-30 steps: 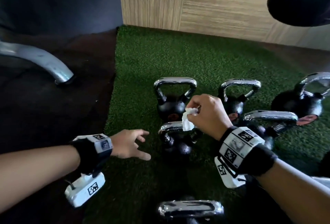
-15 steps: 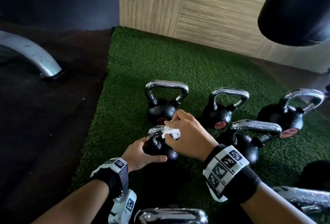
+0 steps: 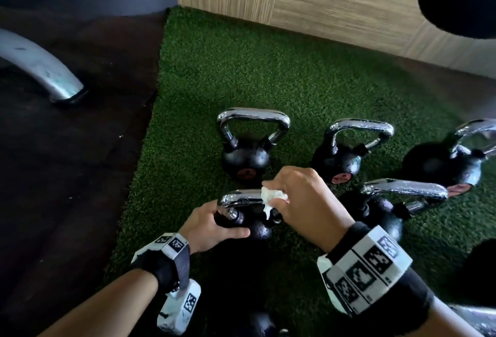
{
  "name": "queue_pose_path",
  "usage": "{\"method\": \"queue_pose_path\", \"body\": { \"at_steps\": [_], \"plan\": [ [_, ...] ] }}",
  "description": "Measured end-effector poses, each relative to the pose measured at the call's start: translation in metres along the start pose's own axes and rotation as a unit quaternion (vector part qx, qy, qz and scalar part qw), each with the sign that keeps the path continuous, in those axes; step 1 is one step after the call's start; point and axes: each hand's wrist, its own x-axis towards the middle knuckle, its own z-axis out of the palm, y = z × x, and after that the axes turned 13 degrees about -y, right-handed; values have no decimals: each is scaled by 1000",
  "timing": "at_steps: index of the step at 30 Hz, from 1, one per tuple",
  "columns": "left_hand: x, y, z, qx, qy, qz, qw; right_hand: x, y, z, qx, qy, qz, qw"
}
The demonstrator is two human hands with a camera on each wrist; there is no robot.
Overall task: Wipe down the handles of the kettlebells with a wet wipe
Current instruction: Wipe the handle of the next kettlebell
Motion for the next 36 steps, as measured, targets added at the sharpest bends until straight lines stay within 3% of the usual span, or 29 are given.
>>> {"method": "queue_pose_path", "body": {
  "at_steps": [4,9,15,26,31,36],
  "plan": [
    [-2,8,2,-6,5,10,1000,-5,18,-8,30,-7,37,999],
    [-8,14,7,1,21,1,1000,-10,22,-12,52,-26,20,998],
    [0,13,5,-20,3,-16,1000,-12,31,-9,121,32,39,991],
    [-1,11,8,-9,4,-50,999,-10,50,2,143,-5,147,979],
    [-4,15,8,10,0,-31,999,-7,57,9,161,1,152,975],
    [-9,18,9,8,13,-40,999,0,57,23,165,-38,160,972]
  ]
}}
